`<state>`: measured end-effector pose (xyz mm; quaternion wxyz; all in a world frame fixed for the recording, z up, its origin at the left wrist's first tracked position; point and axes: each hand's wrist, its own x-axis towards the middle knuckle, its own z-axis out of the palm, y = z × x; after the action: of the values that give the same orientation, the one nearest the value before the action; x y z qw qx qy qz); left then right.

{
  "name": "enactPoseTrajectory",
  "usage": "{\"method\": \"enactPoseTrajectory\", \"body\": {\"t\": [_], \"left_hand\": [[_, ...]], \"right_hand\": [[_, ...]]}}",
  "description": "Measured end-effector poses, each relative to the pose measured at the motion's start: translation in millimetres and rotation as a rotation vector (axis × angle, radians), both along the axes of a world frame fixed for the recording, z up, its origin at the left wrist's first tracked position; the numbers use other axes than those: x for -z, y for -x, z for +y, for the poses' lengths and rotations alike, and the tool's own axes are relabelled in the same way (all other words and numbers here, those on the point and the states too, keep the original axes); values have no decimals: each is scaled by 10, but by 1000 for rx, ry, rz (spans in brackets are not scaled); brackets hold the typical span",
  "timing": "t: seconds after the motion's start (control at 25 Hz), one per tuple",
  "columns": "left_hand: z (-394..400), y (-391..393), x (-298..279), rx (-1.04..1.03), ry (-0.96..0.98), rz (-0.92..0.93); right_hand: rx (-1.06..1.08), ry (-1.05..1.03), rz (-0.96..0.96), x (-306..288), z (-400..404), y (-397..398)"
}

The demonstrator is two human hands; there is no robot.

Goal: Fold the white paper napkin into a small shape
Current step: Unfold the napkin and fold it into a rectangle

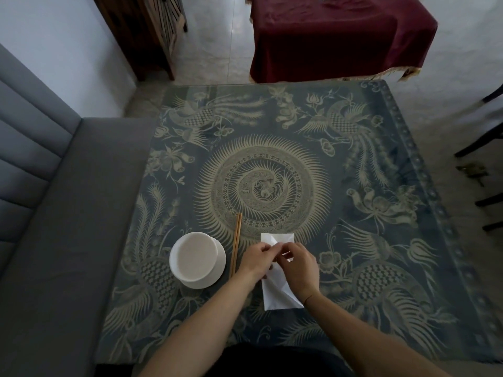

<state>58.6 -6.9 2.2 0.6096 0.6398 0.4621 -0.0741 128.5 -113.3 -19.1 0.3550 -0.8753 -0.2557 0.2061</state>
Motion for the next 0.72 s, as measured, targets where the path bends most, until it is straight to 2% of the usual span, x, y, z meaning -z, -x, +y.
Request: {"method": "enactPoseTrajectory", "body": {"t": [0.12, 0.24, 0.32, 0.36, 0.44, 0.52, 0.6, 0.72], "left_hand": [[-14, -6, 40, -70, 68, -15], [-5, 15, 77, -98, -30, 12], [29, 48, 92, -87, -71, 49], [49, 70, 97, -71, -76, 67], [73, 106, 100, -46, -52, 71], [87, 129, 95, -28, -46, 56], [108, 151, 93, -16, -79, 53], [162, 173, 96, -9, -102, 63]], "right_hand": [[3, -62, 79, -10, -18, 38], [34, -110, 134, -12, -58, 0], [73, -27, 79, -14, -48, -123], [12, 63, -17, -10, -32, -193], [-295, 239, -253, 27, 5, -310], [-567, 349, -339, 69, 40, -360], [-675, 435, -330, 140, 40, -361], [-704, 531, -364, 242, -26, -360]]}}
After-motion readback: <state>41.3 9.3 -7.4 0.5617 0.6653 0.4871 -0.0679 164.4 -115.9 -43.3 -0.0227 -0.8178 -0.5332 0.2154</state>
